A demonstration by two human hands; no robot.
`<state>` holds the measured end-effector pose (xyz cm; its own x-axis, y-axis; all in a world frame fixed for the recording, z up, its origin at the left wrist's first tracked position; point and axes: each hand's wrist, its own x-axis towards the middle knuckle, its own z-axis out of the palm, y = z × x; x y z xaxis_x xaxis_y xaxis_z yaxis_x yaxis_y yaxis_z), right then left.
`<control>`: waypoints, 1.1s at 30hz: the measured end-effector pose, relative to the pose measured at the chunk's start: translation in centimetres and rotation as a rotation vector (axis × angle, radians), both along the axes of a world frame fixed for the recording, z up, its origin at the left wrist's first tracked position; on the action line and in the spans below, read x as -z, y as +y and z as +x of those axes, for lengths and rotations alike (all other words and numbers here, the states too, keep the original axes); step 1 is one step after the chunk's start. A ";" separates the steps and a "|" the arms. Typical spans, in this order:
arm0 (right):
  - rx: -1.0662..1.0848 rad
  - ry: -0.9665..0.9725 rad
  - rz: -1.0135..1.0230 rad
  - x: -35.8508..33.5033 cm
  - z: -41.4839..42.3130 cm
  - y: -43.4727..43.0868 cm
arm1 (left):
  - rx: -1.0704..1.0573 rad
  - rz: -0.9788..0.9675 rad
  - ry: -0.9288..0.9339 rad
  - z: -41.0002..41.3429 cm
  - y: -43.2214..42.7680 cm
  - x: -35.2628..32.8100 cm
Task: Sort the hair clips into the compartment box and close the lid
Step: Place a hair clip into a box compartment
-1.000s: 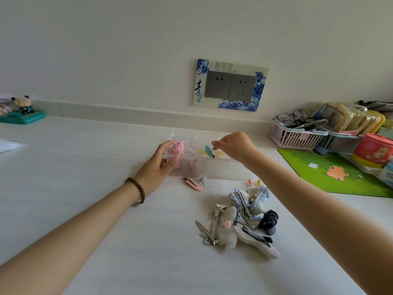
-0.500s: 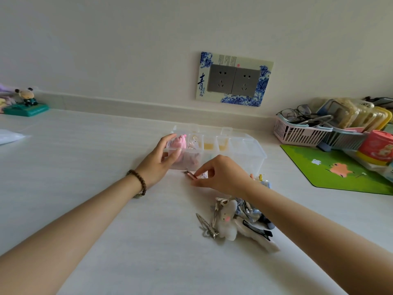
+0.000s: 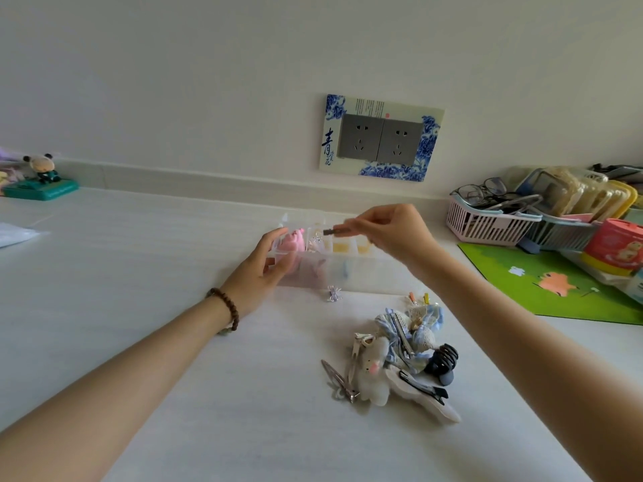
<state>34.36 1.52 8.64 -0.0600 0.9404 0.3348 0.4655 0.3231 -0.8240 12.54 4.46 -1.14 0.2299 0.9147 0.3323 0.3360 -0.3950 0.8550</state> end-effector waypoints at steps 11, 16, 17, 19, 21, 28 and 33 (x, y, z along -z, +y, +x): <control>0.107 -0.279 0.002 0.8 1.3 3.5 | 0.012 -0.005 -0.012 0.1 -0.1 -0.1; -0.234 -0.418 -0.029 1.5 0.6 0.0 | 0.011 -0.001 -0.014 0.0 0.3 0.2; -0.263 -0.535 -0.041 2.1 0.4 -0.6 | 0.010 0.002 -0.009 0.0 0.3 0.3; -0.197 -0.753 -0.017 3.1 0.0 -1.0 | 0.003 0.007 -0.005 0.0 0.3 0.3; -0.106 -0.829 -0.025 3.8 -0.3 -1.0 | 0.004 0.012 -0.009 0.0 0.2 0.2; -0.175 -0.756 -0.059 4.2 -0.6 -1.1 | 0.008 -0.006 -0.018 0.1 0.1 0.1; -0.272 -0.646 -0.079 4.9 0.0 -1.6 | 0.005 -0.008 -0.007 -0.1 0.2 0.2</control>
